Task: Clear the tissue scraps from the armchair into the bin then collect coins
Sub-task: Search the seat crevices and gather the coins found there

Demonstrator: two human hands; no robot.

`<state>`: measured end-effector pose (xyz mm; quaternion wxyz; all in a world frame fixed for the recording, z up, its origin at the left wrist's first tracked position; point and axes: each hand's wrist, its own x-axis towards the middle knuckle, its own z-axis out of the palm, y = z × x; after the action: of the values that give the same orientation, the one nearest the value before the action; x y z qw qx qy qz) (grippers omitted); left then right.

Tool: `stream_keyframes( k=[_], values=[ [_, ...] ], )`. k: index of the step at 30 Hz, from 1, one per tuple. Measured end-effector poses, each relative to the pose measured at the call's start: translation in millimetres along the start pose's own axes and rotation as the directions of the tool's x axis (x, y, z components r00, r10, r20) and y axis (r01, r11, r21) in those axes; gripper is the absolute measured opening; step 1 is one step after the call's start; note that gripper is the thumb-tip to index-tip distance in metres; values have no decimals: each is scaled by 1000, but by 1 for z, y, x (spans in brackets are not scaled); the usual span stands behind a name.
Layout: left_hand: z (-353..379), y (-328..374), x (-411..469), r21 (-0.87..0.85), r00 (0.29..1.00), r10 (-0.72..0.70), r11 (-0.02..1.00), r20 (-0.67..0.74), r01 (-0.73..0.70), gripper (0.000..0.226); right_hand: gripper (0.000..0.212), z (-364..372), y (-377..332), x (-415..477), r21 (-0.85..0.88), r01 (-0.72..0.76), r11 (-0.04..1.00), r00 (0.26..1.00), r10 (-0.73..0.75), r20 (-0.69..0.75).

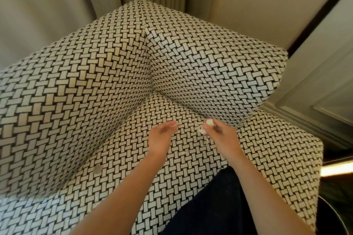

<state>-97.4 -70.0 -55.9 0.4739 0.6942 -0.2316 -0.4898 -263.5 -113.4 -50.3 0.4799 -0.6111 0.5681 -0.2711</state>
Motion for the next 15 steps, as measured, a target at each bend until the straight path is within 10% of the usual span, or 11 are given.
stream_keyframes(
  k=[8, 15],
  values=[
    [56, 21, -44, -140, 963, -64, 985, 262, 104, 22, 40, -18, -12, -27, 59, 77, 995, 997, -76, -9],
    [106, 47, -87, 122, 881, 128, 971, 455, -204, 21, 34, -70, -3, -73, 200, 113, 973, 969, -64, -239]
  ],
)
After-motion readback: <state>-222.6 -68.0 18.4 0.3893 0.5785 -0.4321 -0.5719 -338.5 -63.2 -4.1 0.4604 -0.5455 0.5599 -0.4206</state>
